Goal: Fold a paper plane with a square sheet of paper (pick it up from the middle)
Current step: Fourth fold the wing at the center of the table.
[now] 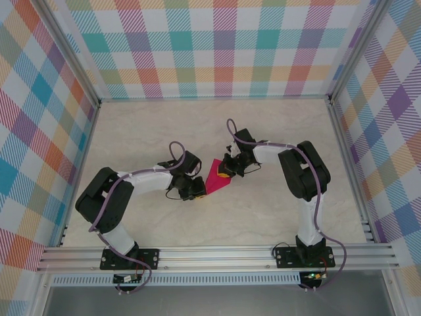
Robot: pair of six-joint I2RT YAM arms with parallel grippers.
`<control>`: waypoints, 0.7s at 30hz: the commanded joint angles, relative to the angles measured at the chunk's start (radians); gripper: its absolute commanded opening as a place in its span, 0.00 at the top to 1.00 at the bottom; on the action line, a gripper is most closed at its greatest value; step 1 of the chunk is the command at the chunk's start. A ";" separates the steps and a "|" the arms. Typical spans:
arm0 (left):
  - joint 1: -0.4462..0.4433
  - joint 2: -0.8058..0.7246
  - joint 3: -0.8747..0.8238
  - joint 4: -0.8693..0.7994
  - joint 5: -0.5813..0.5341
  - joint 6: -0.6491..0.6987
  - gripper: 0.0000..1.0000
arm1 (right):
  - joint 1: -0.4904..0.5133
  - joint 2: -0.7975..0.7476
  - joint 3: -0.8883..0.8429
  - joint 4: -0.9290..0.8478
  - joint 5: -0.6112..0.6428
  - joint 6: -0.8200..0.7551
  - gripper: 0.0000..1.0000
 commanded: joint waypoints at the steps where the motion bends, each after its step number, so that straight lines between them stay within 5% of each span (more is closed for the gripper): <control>1: -0.007 0.014 -0.014 -0.066 -0.010 -0.010 0.85 | 0.002 0.098 -0.032 -0.088 0.146 0.004 0.97; 21: -0.009 -0.069 0.010 -0.079 -0.023 0.000 0.85 | 0.002 0.110 -0.029 -0.090 0.141 0.004 0.97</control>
